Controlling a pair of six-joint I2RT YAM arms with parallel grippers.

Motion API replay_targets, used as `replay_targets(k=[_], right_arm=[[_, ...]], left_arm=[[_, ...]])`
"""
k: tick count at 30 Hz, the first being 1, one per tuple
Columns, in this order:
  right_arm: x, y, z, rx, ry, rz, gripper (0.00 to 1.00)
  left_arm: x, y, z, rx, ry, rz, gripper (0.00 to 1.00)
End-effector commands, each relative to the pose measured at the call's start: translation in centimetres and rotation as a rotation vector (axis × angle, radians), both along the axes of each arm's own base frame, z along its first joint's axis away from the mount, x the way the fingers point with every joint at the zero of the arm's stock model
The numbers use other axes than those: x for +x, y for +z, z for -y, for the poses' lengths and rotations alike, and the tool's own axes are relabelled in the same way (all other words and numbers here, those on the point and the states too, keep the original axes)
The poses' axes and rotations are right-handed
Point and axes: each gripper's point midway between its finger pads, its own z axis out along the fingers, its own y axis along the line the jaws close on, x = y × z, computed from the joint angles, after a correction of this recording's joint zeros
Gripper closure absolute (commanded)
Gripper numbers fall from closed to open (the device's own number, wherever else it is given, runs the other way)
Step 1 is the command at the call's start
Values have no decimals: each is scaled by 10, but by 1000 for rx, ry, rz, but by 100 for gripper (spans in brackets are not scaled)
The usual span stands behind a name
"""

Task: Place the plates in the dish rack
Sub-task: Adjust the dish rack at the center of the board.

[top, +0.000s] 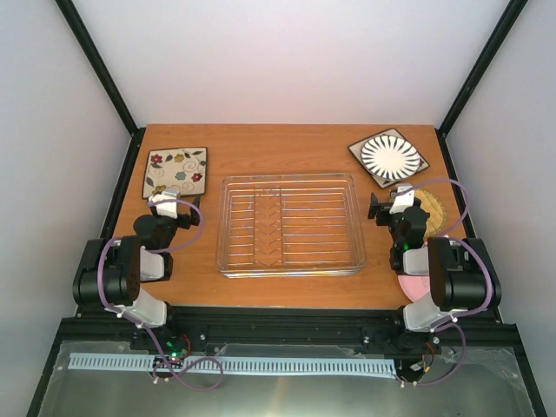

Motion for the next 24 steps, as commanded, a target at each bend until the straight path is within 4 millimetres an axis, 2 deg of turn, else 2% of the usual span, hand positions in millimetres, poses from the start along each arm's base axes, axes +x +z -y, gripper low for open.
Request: replay_targets(k=[1,15,17,19,20,21,24], right_arm=[[2,9,2,-5,-13,35,0],[2,9,2,-4,-15,36,0],[1,11,4,-4,-29,44,0],[-1,25,11,4,-70,54,0],[3,36,8,-1,-57,35,0],[5,46,6,15,-54,4,0],[10,90,-4,117,-42,-81,0]], left_arm=[[5,11,-1,10,0,33,0],[6,10,-2,12,9,31,0],[11,12,-12,-2,78,22,0],[27,24,-31,-52,187,-15,0],[37,16,-43,-65,251,-114,0],[46,23,-48,-82,276,-154,0],[68,65,-41,-127,230,-204,0]])
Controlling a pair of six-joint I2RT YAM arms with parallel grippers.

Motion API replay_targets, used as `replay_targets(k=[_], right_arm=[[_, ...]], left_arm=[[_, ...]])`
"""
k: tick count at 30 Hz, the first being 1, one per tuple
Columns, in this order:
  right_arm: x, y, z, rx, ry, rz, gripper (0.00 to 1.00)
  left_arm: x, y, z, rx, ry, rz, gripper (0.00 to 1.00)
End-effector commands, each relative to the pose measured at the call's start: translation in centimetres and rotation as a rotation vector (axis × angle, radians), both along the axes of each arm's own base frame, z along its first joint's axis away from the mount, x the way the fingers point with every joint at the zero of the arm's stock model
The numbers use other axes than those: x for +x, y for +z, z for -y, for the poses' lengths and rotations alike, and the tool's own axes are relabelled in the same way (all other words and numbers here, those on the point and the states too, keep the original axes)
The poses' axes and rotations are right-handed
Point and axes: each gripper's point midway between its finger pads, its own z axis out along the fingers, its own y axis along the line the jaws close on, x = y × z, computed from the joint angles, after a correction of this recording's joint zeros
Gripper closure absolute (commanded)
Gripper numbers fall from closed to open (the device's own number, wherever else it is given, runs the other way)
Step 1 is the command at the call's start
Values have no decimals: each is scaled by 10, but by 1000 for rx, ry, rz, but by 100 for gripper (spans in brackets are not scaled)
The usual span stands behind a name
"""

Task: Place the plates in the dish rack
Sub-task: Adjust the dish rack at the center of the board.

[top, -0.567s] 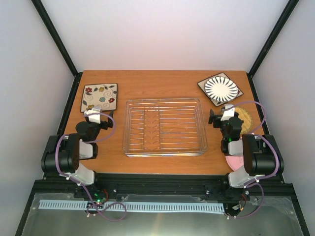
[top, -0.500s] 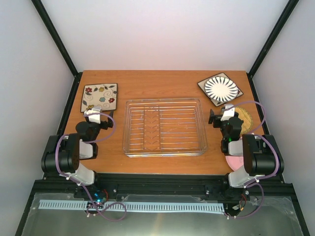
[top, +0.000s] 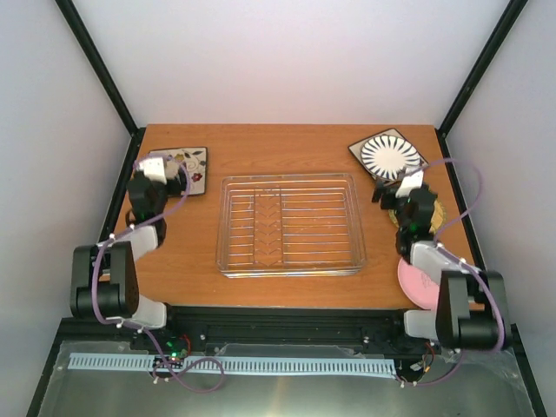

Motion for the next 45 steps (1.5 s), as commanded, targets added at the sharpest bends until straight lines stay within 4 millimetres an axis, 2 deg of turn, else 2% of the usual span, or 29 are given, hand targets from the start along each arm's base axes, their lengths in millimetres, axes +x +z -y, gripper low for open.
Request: replay_targets(k=[1,3,5,8,10,14,15,17,21,23,30,34,36,38,39,41,45], right_arm=[[9,70,-10,141,-20,-106,0],[9,85,-22,199,20,-189,0],[13,101,-38,227,95,-233,0],[17,107,-45,254,103,-350,0],[21,109,-45,289,77,-427,4],[10,87,-69,345,121,-623,13],[5,81,-73,339,113,-656,15],[-5,70,-83,339,126,-726,18],[-20,41,-87,318,119,-866,23],[-21,34,-85,291,119,-885,27],[-21,-4,-93,272,167,-1003,42],[-16,-14,-94,260,173,-1019,43],[-14,-20,-98,261,181,-1034,47],[-12,-27,-101,254,183,-1043,55],[-11,-29,-102,251,179,-1046,65],[-8,-31,-106,257,184,-1047,77],[-7,-35,-109,241,177,-1058,91]], left_arm=[[30,63,-8,-142,62,-102,0],[33,75,-6,-259,79,-189,0],[26,79,9,-349,19,-251,0],[7,94,30,-461,-59,-269,0],[-9,114,36,-476,-75,-272,0],[-47,206,32,-451,-52,-79,0],[-54,215,23,-474,7,-42,0],[-58,202,5,-481,118,-58,0],[-50,178,25,-409,10,-176,0],[-55,165,24,-411,20,-194,0],[-73,76,46,-517,-19,-441,0],[-86,50,54,-537,-31,-514,0],[-93,37,67,-534,-55,-560,0],[-100,25,84,-515,-75,-607,0],[-104,19,91,-504,-70,-627,0],[-111,13,103,-504,-84,-647,0],[-120,3,106,-498,-73,-672,0]])
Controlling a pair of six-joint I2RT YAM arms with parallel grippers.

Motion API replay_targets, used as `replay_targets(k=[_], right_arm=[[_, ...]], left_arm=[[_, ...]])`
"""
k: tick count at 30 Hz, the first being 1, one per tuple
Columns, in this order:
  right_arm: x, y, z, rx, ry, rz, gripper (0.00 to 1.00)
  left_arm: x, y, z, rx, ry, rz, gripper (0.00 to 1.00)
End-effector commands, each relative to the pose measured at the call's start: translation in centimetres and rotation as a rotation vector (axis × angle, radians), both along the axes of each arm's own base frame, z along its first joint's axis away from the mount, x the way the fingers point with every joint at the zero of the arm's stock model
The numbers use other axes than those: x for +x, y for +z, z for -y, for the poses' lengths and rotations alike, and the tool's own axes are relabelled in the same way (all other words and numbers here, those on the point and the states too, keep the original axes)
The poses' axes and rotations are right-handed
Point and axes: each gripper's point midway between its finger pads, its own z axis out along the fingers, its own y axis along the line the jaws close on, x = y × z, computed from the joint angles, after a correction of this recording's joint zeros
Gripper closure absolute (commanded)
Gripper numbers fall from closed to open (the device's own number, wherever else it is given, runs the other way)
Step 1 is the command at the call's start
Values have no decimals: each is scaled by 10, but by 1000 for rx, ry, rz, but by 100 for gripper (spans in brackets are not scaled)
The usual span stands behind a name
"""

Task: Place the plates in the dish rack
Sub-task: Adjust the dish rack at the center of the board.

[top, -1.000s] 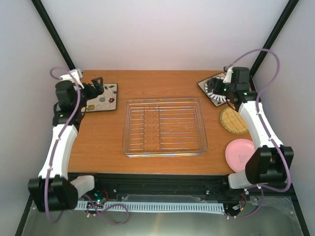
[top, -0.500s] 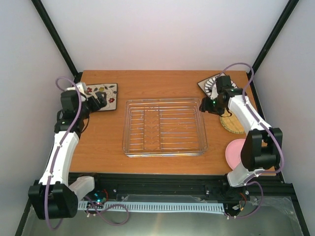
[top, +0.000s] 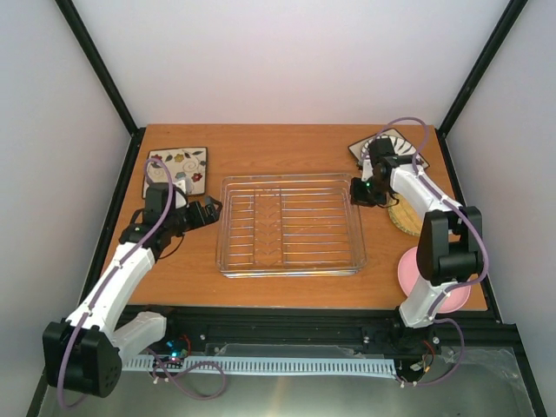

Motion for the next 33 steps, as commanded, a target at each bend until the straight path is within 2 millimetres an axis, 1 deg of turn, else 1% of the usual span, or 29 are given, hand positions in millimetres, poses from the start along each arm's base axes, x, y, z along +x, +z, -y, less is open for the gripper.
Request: replay_targets(k=[1,3,7,9,12,15,18,21,24,26,27,30,33], right_arm=[[8,5,-8,-10,9,20,94],[5,0,-8,-18,7,5,97],[1,-3,-9,-9,-37,-15,97],[0,-3,-12,23,-96,-33,97],[-2,-5,-19,103,-191,-62,97],[-5,-8,-32,222,-300,-101,97],[-9,-15,-40,292,-396,-141,97],[-12,-20,-39,337,-503,-160,97],[-13,-26,-39,382,-612,-174,97],[-10,-29,-38,419,-699,-179,97],[-13,-34,-36,426,-740,-188,97],[-14,-39,-32,453,-832,-192,97],[-19,-44,-29,487,-917,-197,97]], left_arm=[[-9,-4,-5,13,45,-32,0],[-9,-3,-7,32,43,-32,0],[-5,7,-15,79,71,-11,0],[-3,13,-22,114,95,-14,0],[1,21,-31,157,130,-23,0],[3,28,-35,167,159,-31,0],[3,34,-35,149,173,-24,0],[-1,32,-31,102,184,-48,0],[-7,18,-20,18,174,-101,0],[-8,12,-17,-13,177,-122,0],[-8,11,-15,-23,174,-122,0],[-5,15,-13,-32,168,-112,0],[2,14,-10,-42,157,-110,0]])
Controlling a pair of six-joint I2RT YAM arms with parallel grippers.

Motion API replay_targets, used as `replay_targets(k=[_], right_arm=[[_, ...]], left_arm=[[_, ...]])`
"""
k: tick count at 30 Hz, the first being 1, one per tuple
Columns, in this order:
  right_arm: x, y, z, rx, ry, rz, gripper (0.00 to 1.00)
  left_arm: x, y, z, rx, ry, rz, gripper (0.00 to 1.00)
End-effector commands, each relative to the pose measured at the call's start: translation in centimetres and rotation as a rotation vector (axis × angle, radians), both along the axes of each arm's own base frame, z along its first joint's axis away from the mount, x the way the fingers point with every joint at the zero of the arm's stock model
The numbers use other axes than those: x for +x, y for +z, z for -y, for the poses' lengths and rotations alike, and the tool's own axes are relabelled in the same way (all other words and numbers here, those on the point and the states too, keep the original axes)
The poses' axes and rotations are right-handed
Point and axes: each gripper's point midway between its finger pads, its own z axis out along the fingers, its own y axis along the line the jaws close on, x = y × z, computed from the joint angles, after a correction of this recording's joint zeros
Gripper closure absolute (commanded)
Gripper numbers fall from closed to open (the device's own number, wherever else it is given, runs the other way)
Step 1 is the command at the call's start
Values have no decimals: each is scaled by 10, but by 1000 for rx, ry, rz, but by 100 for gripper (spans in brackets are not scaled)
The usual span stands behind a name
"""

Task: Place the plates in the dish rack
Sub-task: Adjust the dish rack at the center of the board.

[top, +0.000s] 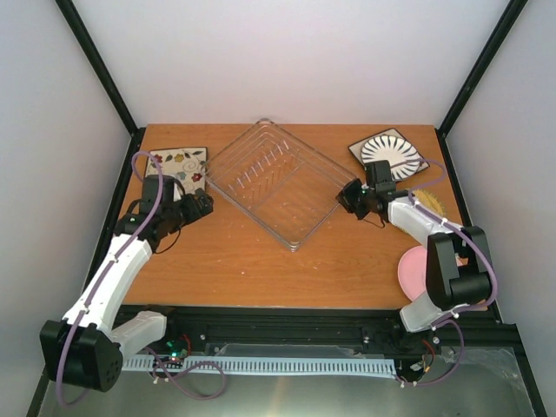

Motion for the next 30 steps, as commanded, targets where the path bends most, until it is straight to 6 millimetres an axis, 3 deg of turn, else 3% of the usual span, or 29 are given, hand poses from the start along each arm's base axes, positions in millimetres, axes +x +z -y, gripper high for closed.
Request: replay_targets(k=[1,12,18,21,24,26,30], right_arm=[[-28,-44,10,115,-265,-232,97],[-53,-43,-29,120,-215,-263,96],[-63,-53,-31,110,-207,-287,79],[-62,-60,-33,104,-195,-289,63],[-56,-61,-36,102,-169,-276,59],[-54,-52,-39,97,-140,-255,57],[-49,-12,-35,35,-59,-120,47]], left_arm=[[10,3,11,-64,-12,6,0],[48,-31,58,-184,-41,-67,0],[69,-39,65,-191,-34,-73,0],[80,-41,69,-189,-38,-79,0],[87,-38,70,-190,-34,-73,0],[91,-33,72,-203,-33,-63,0],[98,-26,78,-228,-33,-57,1]])
